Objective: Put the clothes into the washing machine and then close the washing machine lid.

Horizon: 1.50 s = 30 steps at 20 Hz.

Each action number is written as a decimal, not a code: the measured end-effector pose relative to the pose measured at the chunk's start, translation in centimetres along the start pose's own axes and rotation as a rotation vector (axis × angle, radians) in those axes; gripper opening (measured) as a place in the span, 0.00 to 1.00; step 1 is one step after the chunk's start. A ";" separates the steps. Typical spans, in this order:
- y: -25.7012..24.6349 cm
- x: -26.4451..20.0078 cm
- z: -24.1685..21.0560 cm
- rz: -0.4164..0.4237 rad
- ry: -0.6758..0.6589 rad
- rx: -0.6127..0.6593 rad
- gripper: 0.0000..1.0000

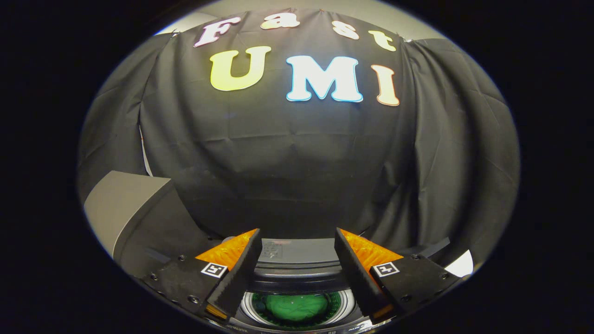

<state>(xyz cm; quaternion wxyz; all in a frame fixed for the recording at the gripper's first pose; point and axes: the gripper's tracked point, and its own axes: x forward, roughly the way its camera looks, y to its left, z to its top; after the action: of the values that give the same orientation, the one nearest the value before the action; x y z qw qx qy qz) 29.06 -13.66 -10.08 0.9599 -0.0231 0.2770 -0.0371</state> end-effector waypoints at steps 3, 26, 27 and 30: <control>-0.1 -0.5 -1.5 -0.010 -0.006 0.004 0.98; 2.1 -24.4 -15.0 0.074 -0.285 0.058 0.98; 2.3 -25.9 -14.9 0.089 -0.316 0.040 0.98; 3.1 -30.1 -15.4 0.126 -0.392 -0.044 0.97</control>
<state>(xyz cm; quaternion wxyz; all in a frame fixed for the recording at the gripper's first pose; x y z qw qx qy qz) -4.39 -8.42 -7.37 0.9951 -0.0335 0.0865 0.0341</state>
